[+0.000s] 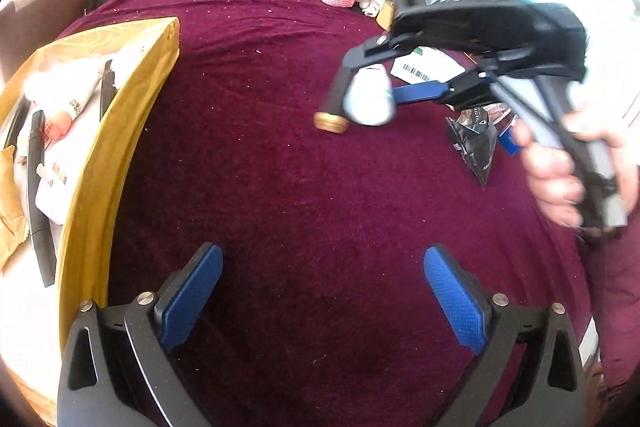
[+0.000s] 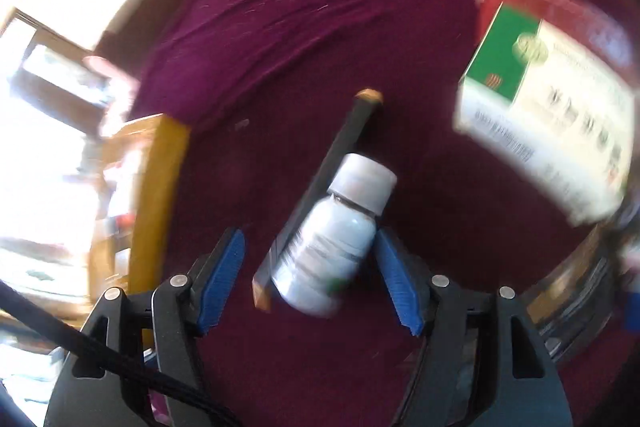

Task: Organize objects
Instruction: 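Grasp a gold-capped black marker with the left gripper while the right grasps the green-label pill bottle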

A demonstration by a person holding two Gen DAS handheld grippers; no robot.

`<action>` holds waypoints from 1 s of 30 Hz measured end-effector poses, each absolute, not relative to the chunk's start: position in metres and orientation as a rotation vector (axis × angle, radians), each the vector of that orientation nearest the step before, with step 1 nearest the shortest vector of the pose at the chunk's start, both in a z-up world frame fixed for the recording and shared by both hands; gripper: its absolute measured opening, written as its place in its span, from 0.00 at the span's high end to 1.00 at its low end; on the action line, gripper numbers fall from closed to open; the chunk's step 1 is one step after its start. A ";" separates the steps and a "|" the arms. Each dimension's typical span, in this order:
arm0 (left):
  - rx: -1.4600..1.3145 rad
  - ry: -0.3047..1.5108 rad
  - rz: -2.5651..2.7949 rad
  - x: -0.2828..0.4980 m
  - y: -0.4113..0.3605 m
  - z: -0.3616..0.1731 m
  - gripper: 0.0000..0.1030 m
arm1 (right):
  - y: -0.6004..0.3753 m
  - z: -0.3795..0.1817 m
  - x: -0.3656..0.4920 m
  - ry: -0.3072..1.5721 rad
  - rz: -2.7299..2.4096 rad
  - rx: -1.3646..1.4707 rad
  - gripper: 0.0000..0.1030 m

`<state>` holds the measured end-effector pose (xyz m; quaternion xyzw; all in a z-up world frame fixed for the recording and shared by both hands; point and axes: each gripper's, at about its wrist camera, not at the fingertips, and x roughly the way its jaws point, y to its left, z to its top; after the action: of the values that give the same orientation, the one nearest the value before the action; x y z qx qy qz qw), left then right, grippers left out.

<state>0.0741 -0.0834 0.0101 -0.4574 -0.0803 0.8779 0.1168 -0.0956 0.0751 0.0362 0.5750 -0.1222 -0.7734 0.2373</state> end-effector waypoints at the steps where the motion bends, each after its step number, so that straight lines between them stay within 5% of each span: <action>1: -1.341 -0.229 2.571 0.074 -0.082 0.010 0.03 | 0.078 0.039 -0.091 -0.305 -2.180 1.574 0.34; 11: -1.346 -0.219 2.572 0.074 -0.082 0.010 0.02 | 0.057 0.030 -0.094 -0.352 -2.276 1.626 0.35; 14: -1.336 -0.270 2.566 0.076 -0.089 0.012 0.03 | 0.057 0.032 -0.094 -0.360 -2.334 1.573 0.43; 16: -1.343 -0.320 2.531 0.079 -0.095 0.018 0.04 | 0.058 0.040 -0.091 -0.311 -2.373 1.536 0.62; 21: -1.187 -0.350 2.592 0.072 -0.112 0.067 0.04 | 0.076 0.040 -0.077 -0.153 -2.454 1.555 0.66; 26: -1.164 -0.102 2.684 0.012 -0.098 0.087 0.05 | 0.111 0.024 -0.065 -0.477 -2.357 1.453 0.65; 27: -1.181 -0.026 2.678 -0.006 -0.091 0.084 0.07 | 0.118 0.023 -0.062 -0.533 -2.348 1.411 0.65; 29: -1.250 0.036 2.662 -0.036 -0.092 0.073 0.34 | 0.128 0.024 -0.057 -0.594 -2.353 1.334 0.62; 30: -1.320 0.005 2.621 -0.055 -0.094 0.063 0.58 | 0.132 0.024 -0.055 -0.610 -2.363 1.303 0.58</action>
<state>-0.0550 -0.0936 0.0634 -0.4474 0.0018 0.8883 0.1034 -0.0545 0.1319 0.0238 0.4627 -0.2165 -0.8392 0.1864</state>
